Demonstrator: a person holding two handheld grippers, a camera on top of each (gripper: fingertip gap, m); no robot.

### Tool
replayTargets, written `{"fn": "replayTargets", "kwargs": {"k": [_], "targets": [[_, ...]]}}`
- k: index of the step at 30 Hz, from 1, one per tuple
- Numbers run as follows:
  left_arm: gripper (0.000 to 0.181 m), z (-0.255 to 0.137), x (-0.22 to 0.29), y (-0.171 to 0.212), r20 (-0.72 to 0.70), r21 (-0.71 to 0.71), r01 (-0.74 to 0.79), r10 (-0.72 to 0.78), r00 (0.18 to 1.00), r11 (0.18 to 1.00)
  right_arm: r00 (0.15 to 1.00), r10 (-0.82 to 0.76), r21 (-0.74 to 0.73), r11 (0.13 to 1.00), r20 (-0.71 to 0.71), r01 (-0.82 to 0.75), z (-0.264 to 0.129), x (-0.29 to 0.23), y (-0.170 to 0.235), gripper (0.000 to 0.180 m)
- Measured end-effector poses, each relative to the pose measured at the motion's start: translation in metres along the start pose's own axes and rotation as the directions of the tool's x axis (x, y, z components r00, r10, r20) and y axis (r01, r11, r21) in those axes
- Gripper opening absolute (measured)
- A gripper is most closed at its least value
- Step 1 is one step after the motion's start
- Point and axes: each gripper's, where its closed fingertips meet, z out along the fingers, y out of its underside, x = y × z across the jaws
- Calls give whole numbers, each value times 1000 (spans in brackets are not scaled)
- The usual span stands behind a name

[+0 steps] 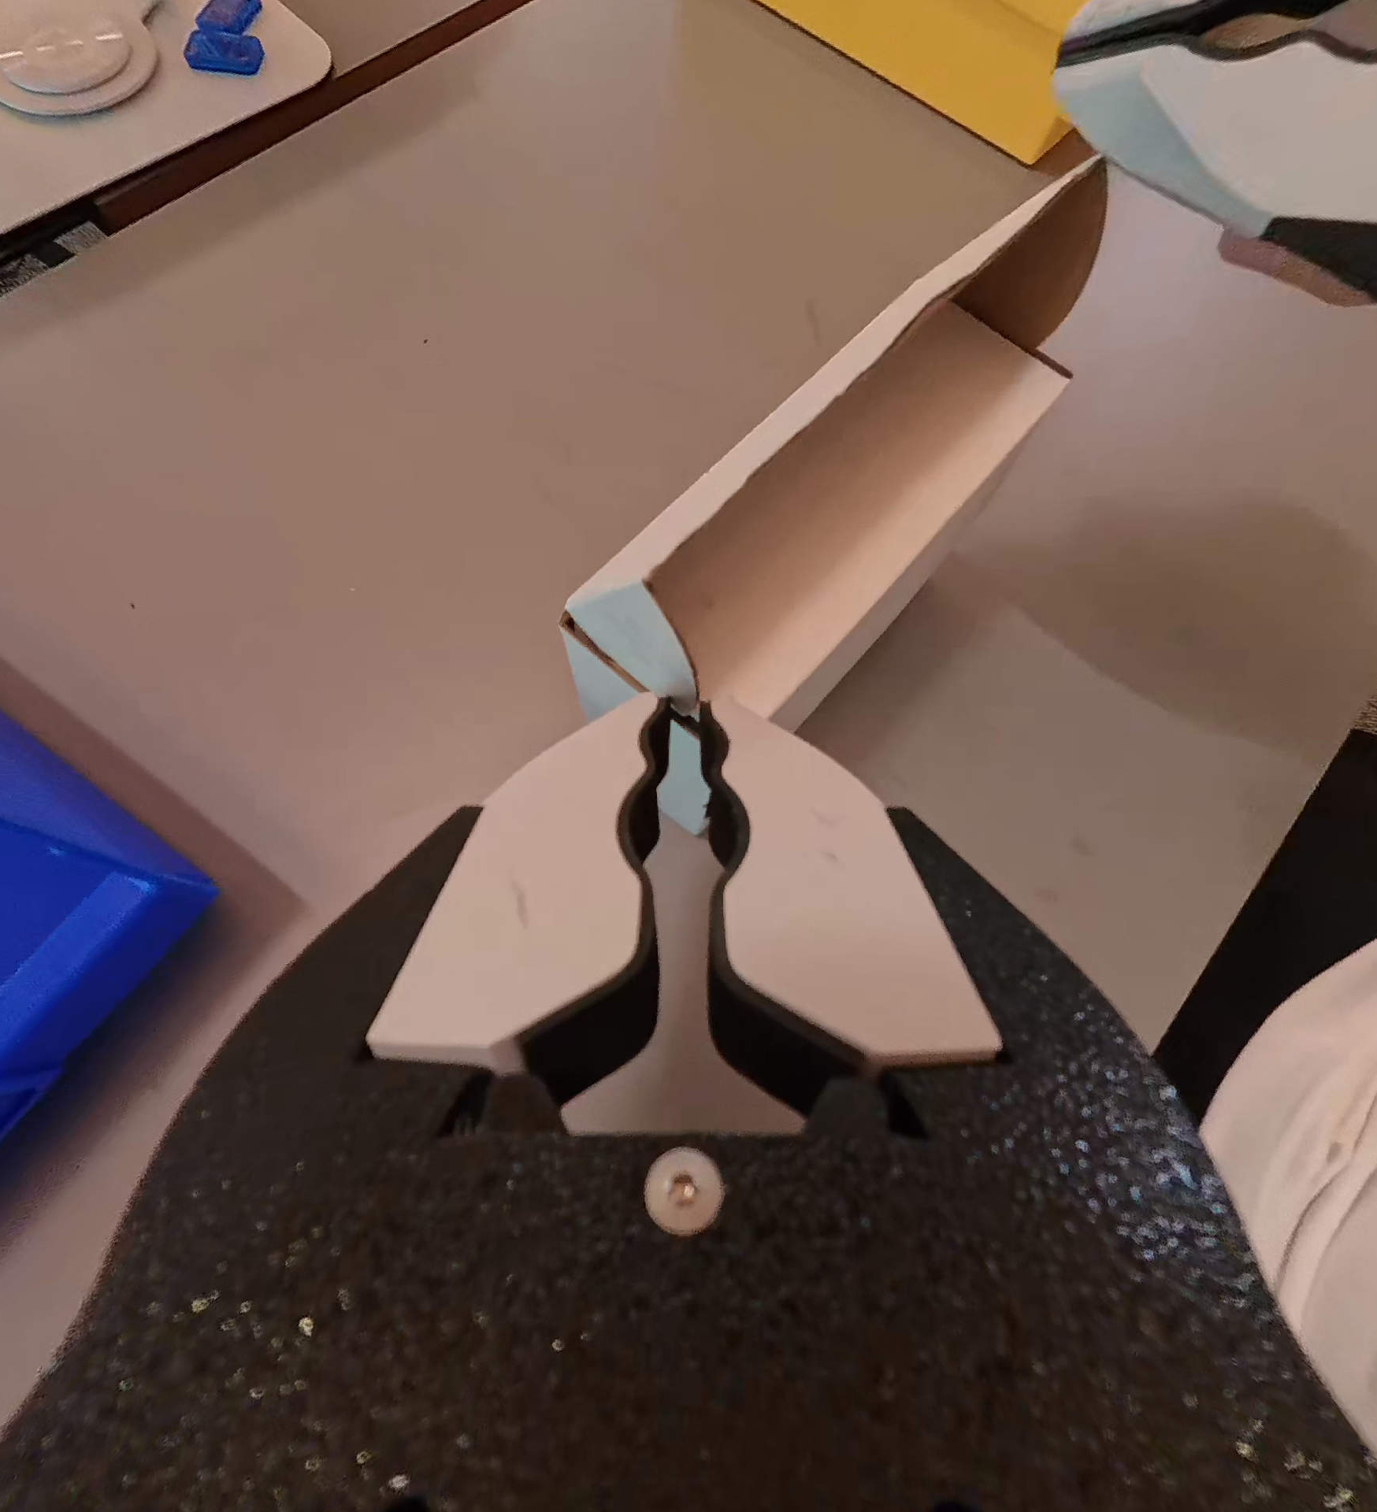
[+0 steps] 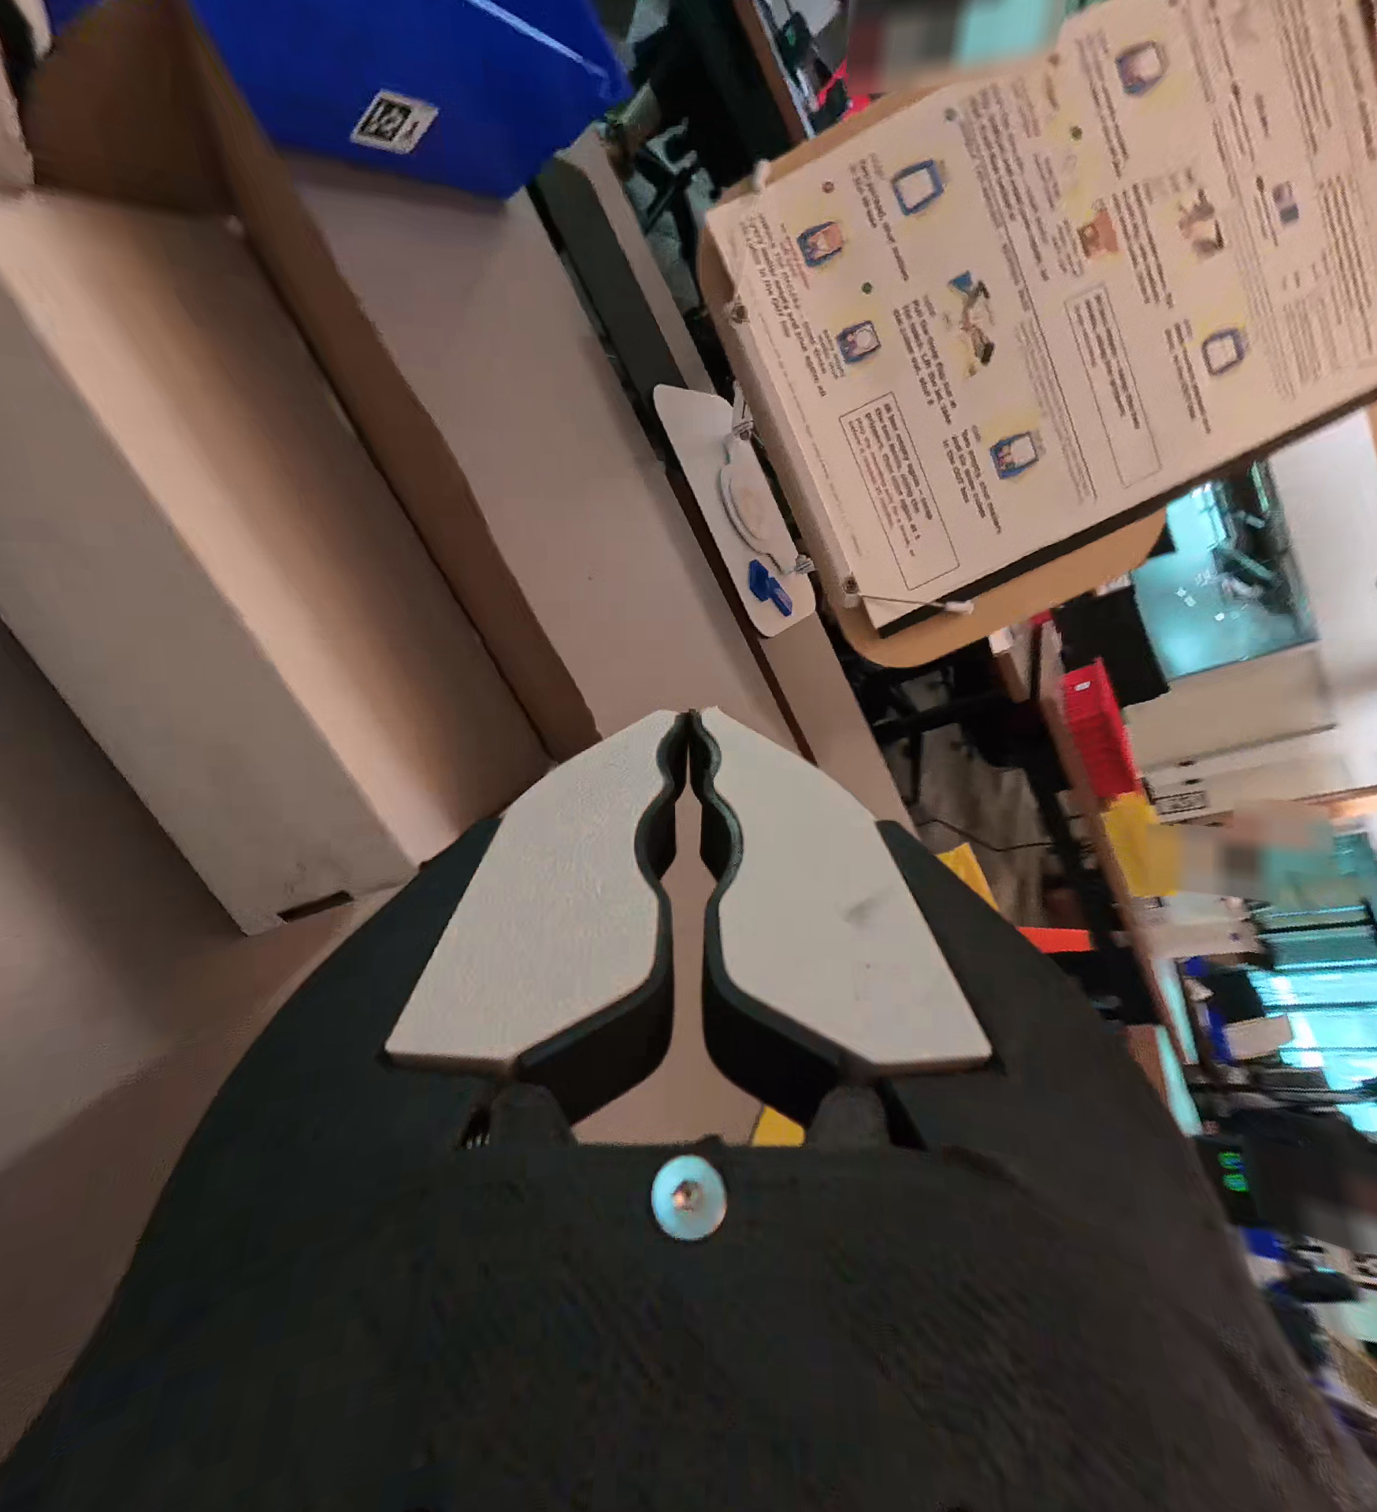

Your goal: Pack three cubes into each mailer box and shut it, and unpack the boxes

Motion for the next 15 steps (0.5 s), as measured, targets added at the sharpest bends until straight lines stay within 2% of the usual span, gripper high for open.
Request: {"fn": "replayTargets", "kwargs": {"k": [2, 4, 8, 11, 13, 15], "targets": [[7, 0, 0, 0, -9, 3, 2, -2, 1000, 1000, 996, -86, -14, 996, -39, 86, 0, 0, -1, 0], [8, 0, 0, 0, -17, 5, -3, 3, 1000, 1000, 988, -155, -29, 988, -21, 154, -1, -5, 0, 0], [12, -11, 7, 4, -72, -23, -48, 46, 996, 999, 990, -139, -23, 990, 14, 139, -3, -13, 3, 0], [7, -31, -1, -27, 11, 168, -115, 114, 993, 979, 989, -147, -4, 989, 19, 147, -5, -18, 5, 0], [3, -41, -3, -48, 94, 309, -193, 172, 981, 931, 987, -158, -7, 987, 4, 158, -6, -20, 6, 0], [0, -38, -5, -59, 204, 373, -327, 267, 942, 868, 986, -167, -9, 986, -13, 166, -6, -19, 5, 0]]}}
